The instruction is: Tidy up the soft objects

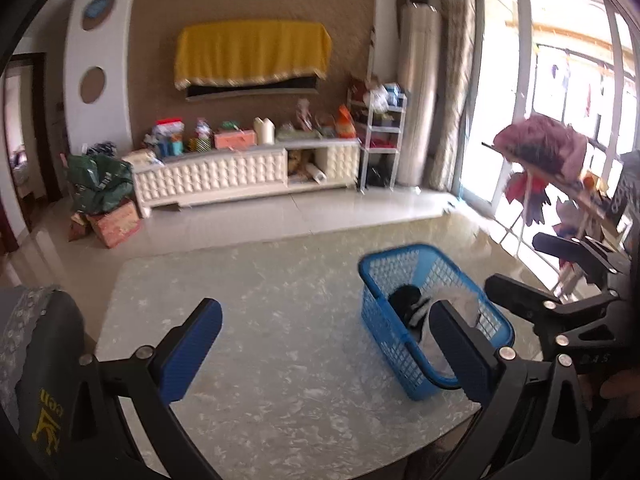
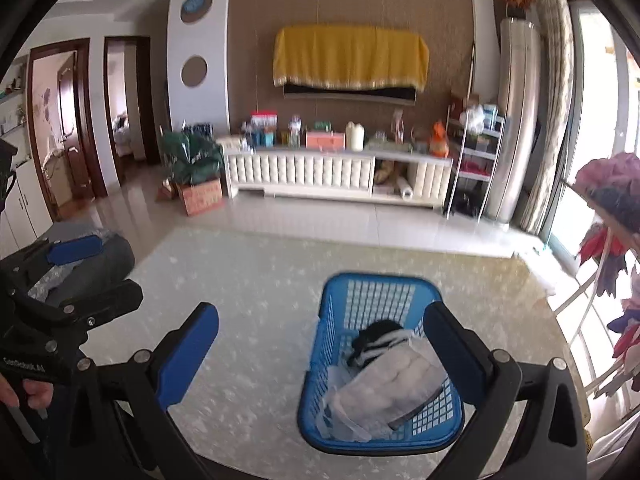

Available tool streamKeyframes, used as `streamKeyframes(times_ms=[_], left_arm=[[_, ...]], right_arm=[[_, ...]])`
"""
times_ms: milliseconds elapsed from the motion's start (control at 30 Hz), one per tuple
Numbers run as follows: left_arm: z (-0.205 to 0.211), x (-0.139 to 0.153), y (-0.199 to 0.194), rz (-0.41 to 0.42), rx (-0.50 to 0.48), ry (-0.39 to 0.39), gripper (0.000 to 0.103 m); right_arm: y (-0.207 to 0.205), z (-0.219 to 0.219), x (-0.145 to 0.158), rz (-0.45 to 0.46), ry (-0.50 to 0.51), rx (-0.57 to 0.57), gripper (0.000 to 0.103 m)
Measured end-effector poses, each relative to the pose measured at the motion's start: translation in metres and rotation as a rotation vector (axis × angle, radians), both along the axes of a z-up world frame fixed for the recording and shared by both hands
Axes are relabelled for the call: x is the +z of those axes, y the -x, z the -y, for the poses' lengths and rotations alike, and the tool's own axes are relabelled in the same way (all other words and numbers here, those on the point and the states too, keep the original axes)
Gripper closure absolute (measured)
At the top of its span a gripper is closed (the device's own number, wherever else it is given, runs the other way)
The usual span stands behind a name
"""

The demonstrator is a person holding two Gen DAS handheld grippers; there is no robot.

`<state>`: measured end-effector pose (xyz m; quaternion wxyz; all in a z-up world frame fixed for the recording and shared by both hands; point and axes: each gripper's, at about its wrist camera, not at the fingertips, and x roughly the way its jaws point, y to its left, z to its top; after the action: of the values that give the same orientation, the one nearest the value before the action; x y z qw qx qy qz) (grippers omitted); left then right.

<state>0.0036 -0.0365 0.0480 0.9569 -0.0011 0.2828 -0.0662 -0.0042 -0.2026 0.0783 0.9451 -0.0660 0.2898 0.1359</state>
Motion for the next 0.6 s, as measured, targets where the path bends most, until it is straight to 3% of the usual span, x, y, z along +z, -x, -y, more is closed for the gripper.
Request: streamKeyframes(times_ms=[267, 600], left_arm=[[-0.014, 0.028, 0.058, 0.150, 0.128, -0.004, 0.000], [-0.015, 0.048, 0.095, 0.241, 0.175, -0.056, 0.000]], right_arm=[[0.024, -0.011, 0.017, 0.109, -0.025, 0.008, 0.000], [0.030, -0.013, 0.015, 0.118, -0.032, 0.020, 0.000]])
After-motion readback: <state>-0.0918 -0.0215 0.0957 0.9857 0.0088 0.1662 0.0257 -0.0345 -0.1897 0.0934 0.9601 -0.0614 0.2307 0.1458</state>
